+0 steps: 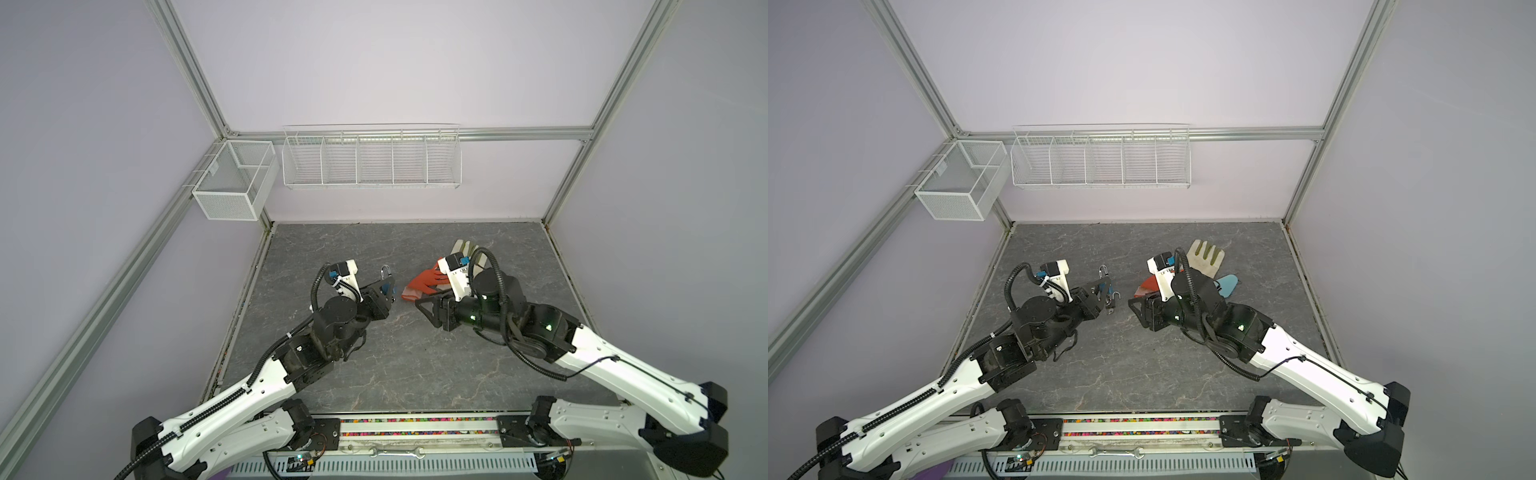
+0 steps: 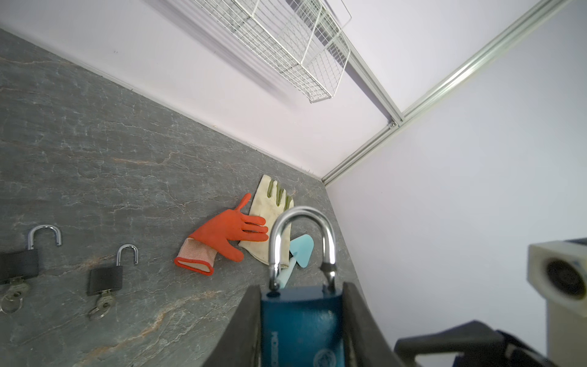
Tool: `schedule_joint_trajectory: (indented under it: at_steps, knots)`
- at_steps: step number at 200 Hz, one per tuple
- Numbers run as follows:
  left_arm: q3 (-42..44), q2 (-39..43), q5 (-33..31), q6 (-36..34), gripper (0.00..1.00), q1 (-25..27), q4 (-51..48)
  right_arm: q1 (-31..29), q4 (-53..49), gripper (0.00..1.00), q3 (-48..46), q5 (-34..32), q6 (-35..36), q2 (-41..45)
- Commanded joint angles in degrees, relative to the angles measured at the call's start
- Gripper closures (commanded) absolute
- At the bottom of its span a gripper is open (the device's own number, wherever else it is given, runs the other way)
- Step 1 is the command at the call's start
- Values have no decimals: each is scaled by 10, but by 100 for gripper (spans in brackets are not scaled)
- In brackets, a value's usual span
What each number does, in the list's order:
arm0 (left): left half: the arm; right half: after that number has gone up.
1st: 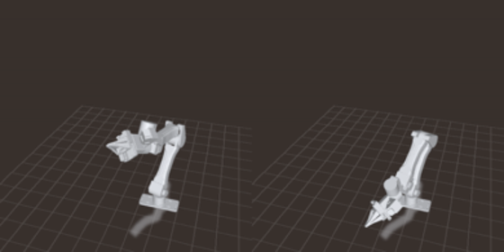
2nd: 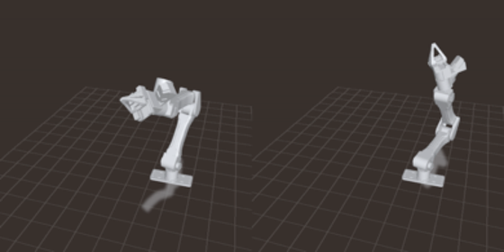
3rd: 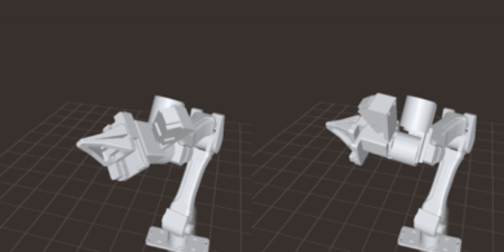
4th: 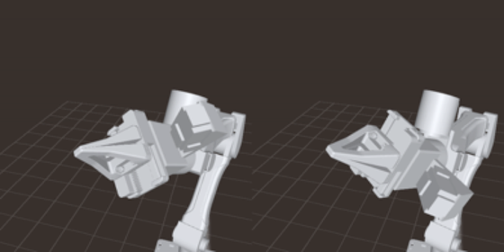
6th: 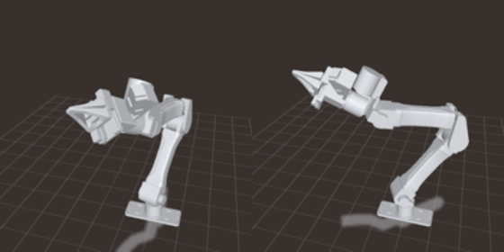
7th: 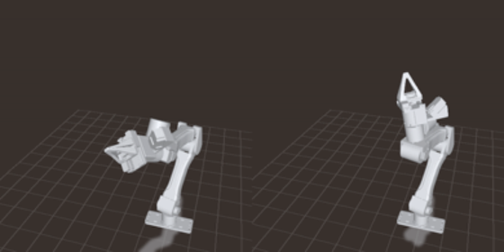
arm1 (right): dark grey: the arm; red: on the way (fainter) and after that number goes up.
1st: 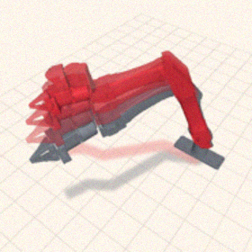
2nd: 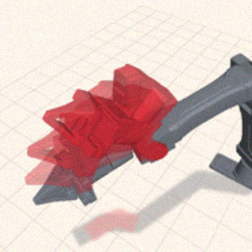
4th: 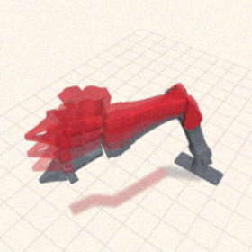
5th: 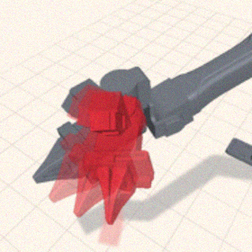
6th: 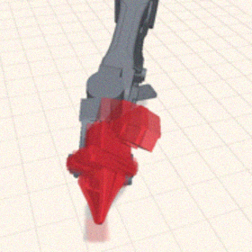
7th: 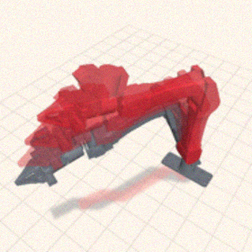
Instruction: Unlock with the key
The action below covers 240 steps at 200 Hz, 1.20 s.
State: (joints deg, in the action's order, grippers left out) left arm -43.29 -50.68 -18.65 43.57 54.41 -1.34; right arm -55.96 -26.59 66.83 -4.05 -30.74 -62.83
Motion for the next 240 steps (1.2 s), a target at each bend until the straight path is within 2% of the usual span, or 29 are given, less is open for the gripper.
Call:
schedule_joint_trajectory:
  at_steps: [1, 22, 42, 94, 105, 128, 156, 194, 240]
  knots:
    - [21, 9, 49, -80, 100, 3, 50, -1, -73, 33, 33, -41, 55, 7]
    - [31, 5, 44, -85, 100, 7, 55, -1, -119, 24, 69, -49, 82, -11]
    - [32, -3, 42, -126, 100, 26, 64, -1, -175, 19, 122, -51, 106, -44]
    - [91, -12, 8, -250, 100, 88, 174, -1, -257, 13, 223, -56, 144, -115]
    - [106, -14, -18, -279, 100, 105, 199, -1, -278, 11, 249, -57, 147, -134]
    - [138, -20, -54, -335, 100, 133, 261, -2, -326, 9, 287, -77, 149, -169]
    - [159, -31, -70, -377, 100, 152, 313, -2, -344, 8, 317, -109, 144, -198]
    - [157, -56, -86, -403, 100, 160, 330, -9, -358, 6, 358, -145, 144, -237]
    - [160, -57, -92, -408, 100, 161, 338, -10, -369, 5, 391, -152, 143, -271]
